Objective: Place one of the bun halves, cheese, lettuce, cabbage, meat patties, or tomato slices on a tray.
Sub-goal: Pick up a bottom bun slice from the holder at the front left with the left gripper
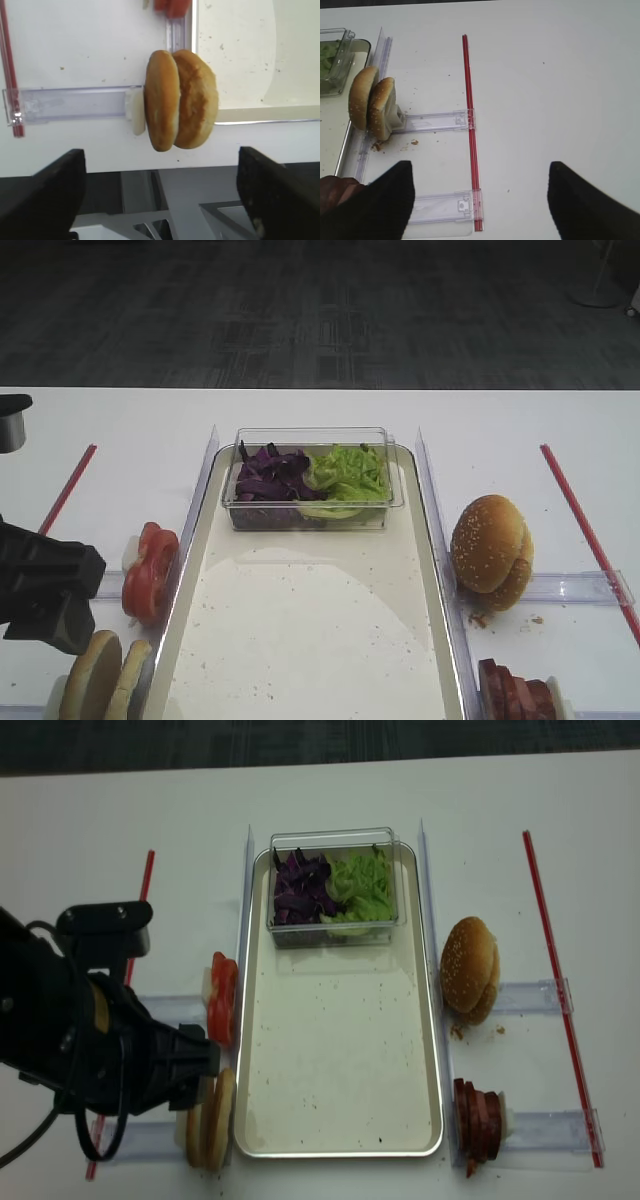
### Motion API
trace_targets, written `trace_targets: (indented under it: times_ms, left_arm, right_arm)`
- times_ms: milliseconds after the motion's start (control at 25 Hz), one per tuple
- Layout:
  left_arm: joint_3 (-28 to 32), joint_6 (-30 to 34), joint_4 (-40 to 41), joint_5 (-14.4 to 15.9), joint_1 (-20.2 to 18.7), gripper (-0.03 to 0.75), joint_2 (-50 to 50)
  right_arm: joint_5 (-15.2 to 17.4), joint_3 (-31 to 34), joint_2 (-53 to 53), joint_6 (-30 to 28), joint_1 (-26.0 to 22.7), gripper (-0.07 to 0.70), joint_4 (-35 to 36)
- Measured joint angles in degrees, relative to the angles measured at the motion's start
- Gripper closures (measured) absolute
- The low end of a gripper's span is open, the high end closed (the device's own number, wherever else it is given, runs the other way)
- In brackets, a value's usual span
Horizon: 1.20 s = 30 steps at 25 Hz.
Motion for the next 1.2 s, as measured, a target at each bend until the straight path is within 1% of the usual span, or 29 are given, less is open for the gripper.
trace_targets:
  times_ms: [320,440,520,640,720,840,880,1200]
  left_arm:
    - [-0.43,-10.30,1.71,0.38,-10.11,0.151,0.24]
    - [-0.43,-13.64,2.73,0.38,-13.16,0.151,0.35]
    - [-0.43,-14.86,3.25,0.38,-14.51,0.151,1.04]
    - [-0.43,-15.12,3.24,0.38,-15.81,0.151,3.58]
    - [-0.43,-15.21,3.24,-0.82,-16.53,0.151,5.62]
    - [-0.57,-15.21,2.58,-4.12,-17.19,0.151,8.04]
    - [-0.93,-15.24,2.48,-4.74,-17.29,0.151,8.66]
    - [-5.20,-15.24,3.96,-5.65,-17.42,0.151,12.96]
  right_arm:
    - [0.00,0.00,0.00,0.00,0.00,0.061,0.00]
    - [0.00,0.00,0.00,0.00,0.00,0.061,0.00]
    - [0.00,0.00,0.00,0.00,0.00,0.061,0.00]
    - [0.00,0.00,0.00,0.00,0.00,0.061,0.00]
    - [0.00,0.00,0.00,0.00,0.00,0.061,0.00]
    - [0.00,0.00,0.00,0.00,0.00,0.061,0.00]
    - [0.00,0.00,0.00,0.00,0.00,0.061,0.00]
    - [0.00,0.00,0.00,0.00,0.00,0.061,0.00]
